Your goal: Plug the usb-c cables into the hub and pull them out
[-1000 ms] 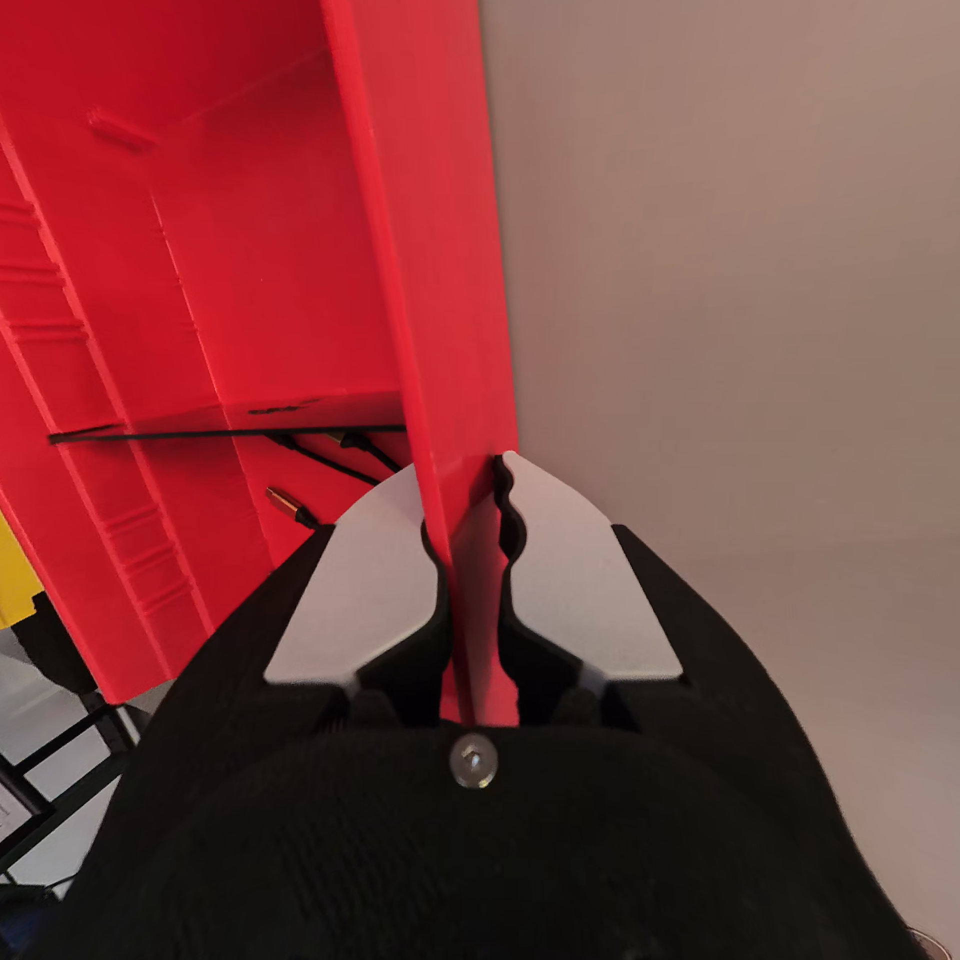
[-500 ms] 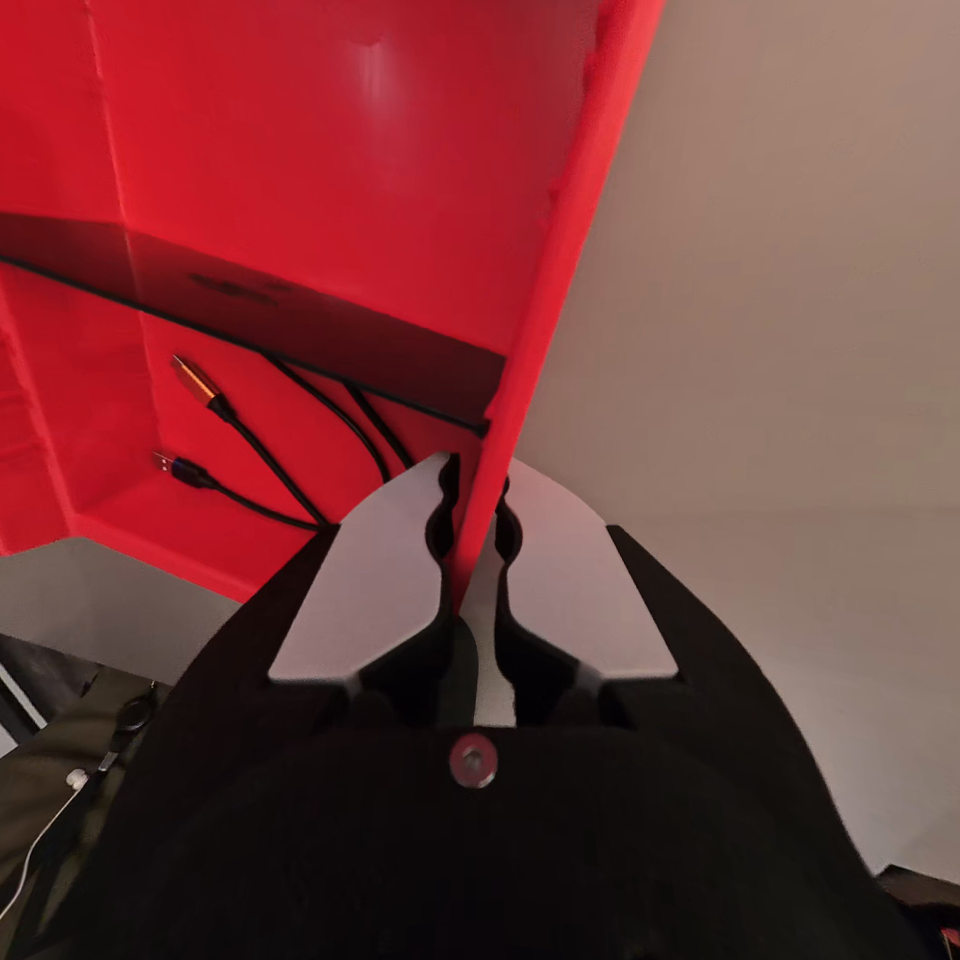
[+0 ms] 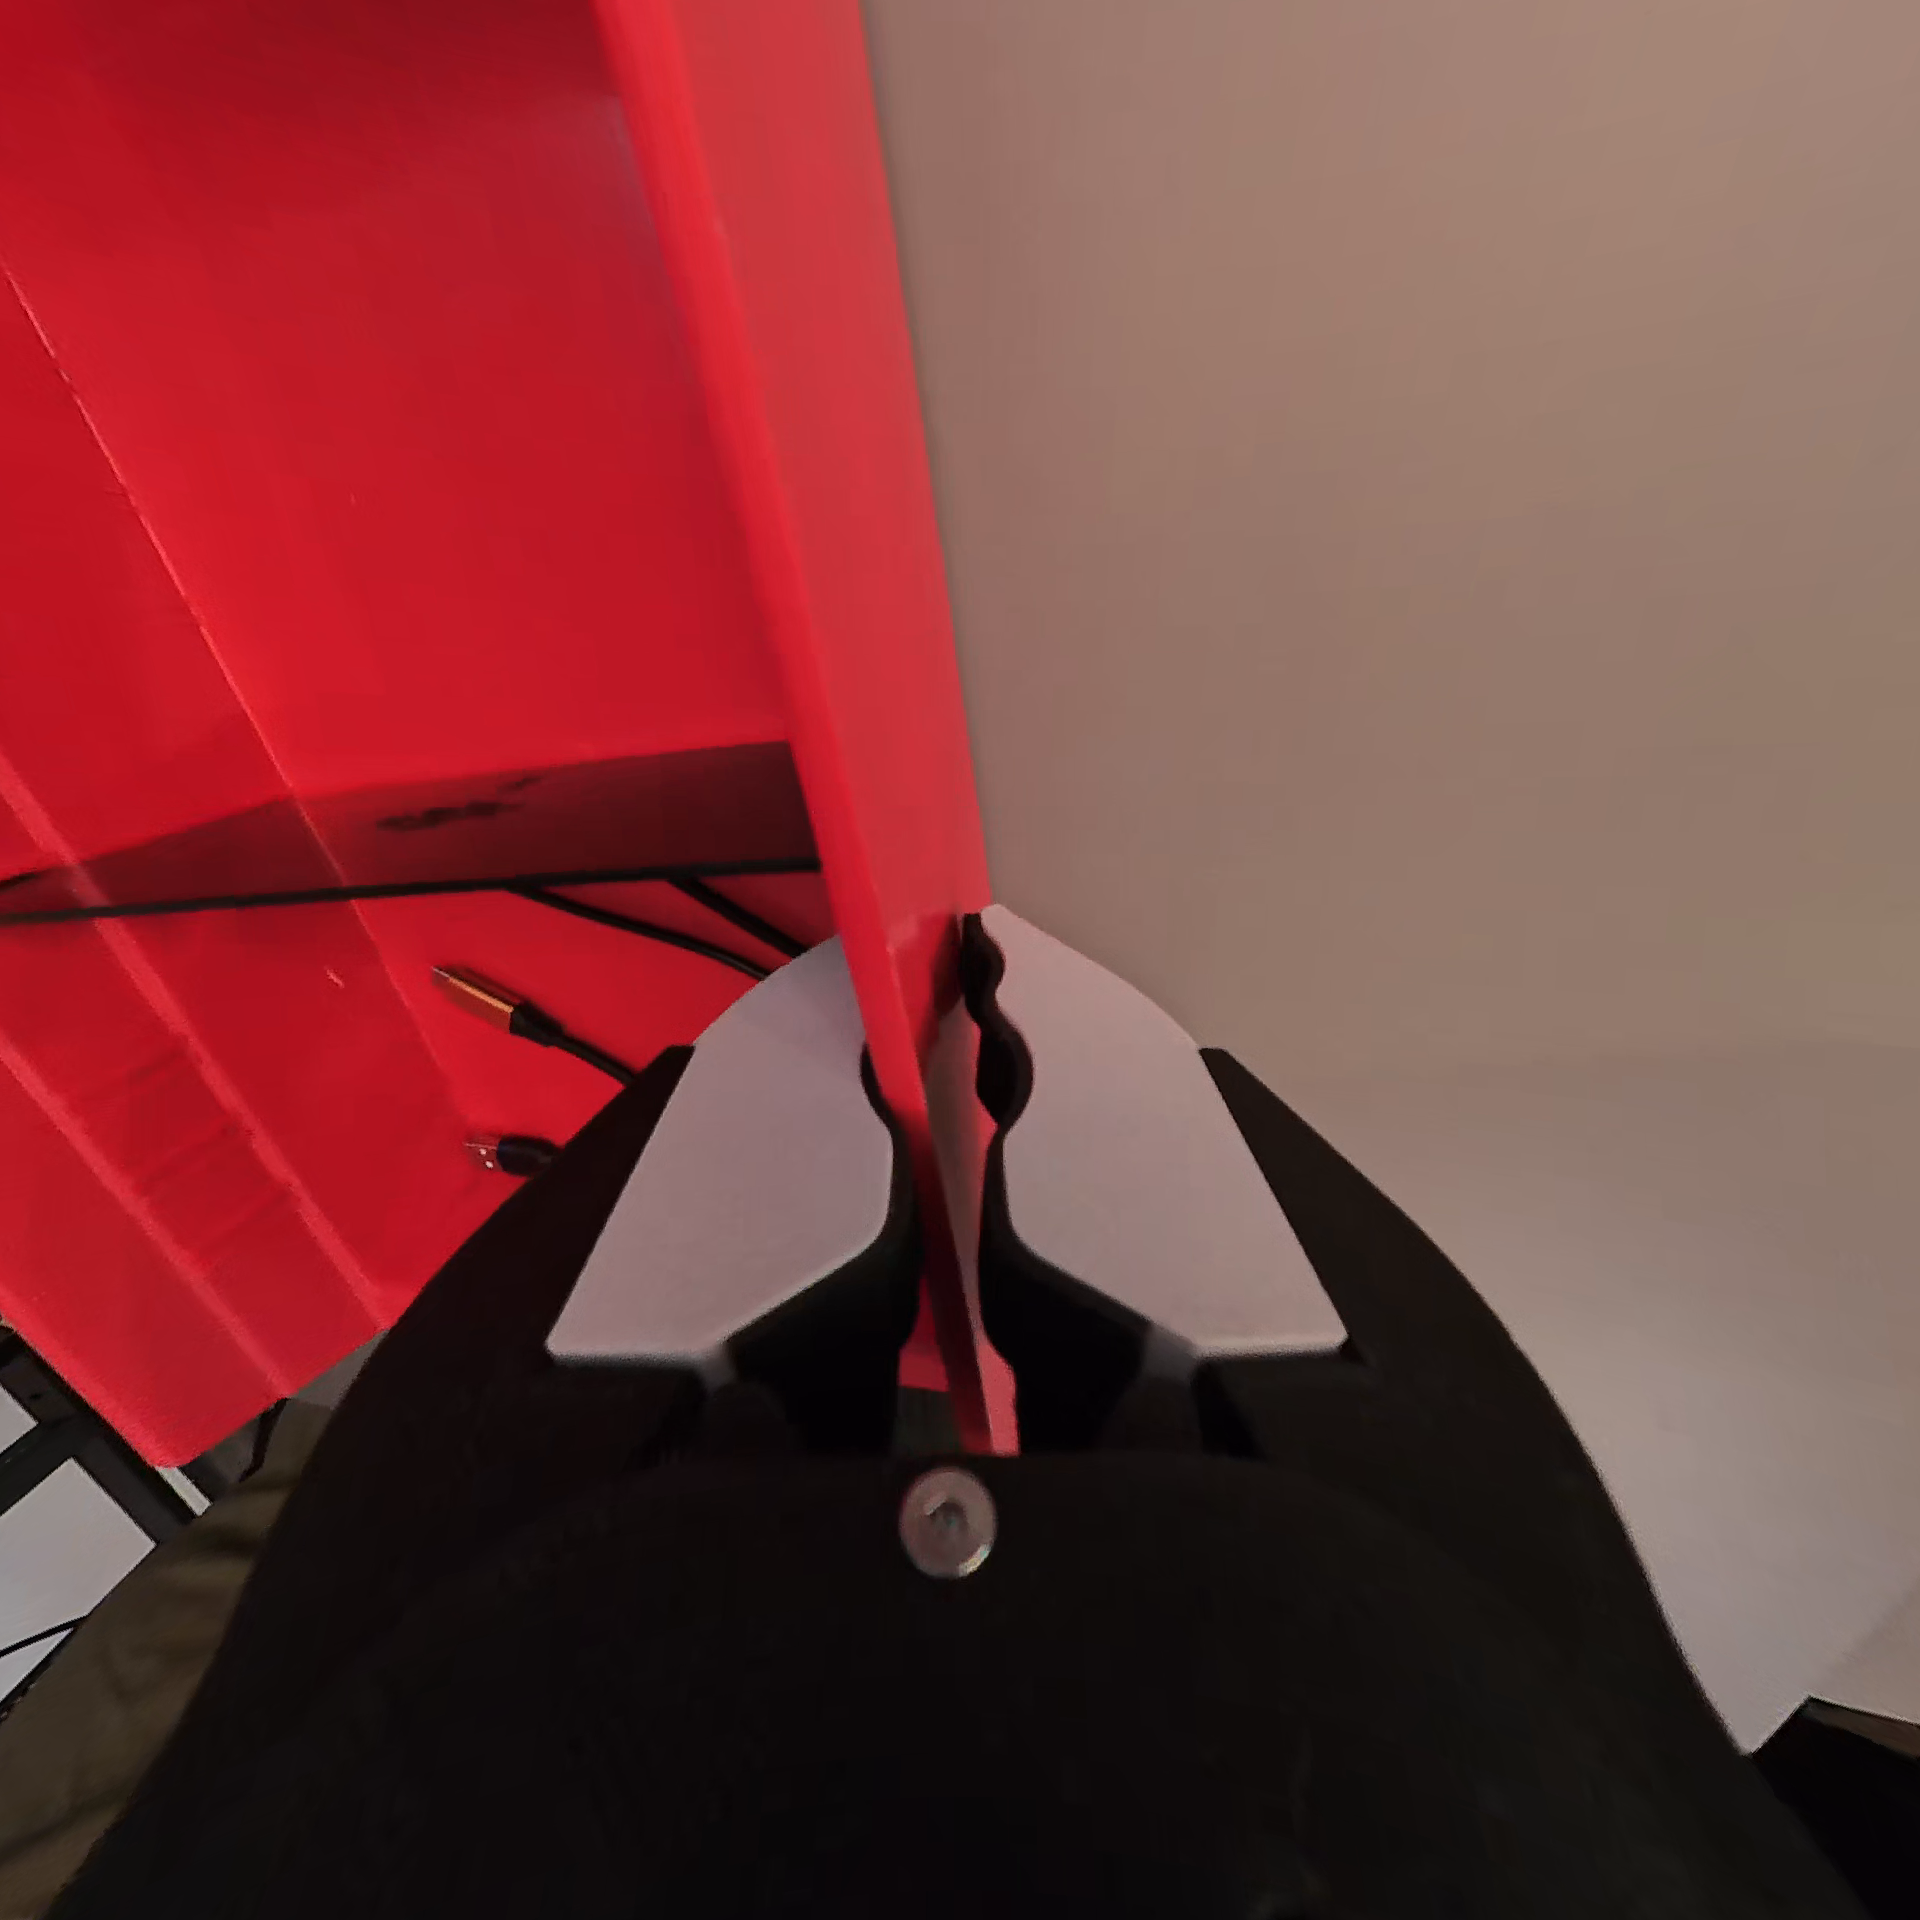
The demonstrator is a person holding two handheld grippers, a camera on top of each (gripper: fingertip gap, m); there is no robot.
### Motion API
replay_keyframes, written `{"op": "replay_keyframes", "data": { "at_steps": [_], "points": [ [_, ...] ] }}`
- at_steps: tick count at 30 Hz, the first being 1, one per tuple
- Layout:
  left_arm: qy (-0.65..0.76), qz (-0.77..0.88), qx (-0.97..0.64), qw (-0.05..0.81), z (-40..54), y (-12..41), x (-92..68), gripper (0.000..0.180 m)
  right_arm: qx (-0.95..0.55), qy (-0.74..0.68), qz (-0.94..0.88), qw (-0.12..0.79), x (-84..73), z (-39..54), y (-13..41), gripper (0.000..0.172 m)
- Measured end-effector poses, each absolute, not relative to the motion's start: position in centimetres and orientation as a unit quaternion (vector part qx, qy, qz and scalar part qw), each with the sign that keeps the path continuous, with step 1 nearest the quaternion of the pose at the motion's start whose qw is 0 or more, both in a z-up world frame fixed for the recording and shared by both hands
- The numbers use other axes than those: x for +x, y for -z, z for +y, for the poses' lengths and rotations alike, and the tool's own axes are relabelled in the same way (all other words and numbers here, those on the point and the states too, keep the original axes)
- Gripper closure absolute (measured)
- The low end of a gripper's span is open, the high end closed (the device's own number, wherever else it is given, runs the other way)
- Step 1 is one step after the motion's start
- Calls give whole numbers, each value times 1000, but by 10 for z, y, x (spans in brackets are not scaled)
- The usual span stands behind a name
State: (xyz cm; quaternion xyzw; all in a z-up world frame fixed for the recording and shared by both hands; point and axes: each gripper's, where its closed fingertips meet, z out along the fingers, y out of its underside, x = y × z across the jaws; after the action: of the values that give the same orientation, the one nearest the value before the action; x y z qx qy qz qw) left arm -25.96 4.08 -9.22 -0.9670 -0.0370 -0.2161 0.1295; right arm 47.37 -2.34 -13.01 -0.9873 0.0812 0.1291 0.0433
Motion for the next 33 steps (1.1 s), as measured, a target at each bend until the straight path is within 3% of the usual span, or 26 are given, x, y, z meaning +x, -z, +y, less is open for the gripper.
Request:
{"op": "replay_keyframes", "data": {
  "at_steps": [33],
  "points": [
    [301,28,-941,151,-21,88,-250,160,-997,-60,-20,47,474,-31,132,162]
  ]
}}
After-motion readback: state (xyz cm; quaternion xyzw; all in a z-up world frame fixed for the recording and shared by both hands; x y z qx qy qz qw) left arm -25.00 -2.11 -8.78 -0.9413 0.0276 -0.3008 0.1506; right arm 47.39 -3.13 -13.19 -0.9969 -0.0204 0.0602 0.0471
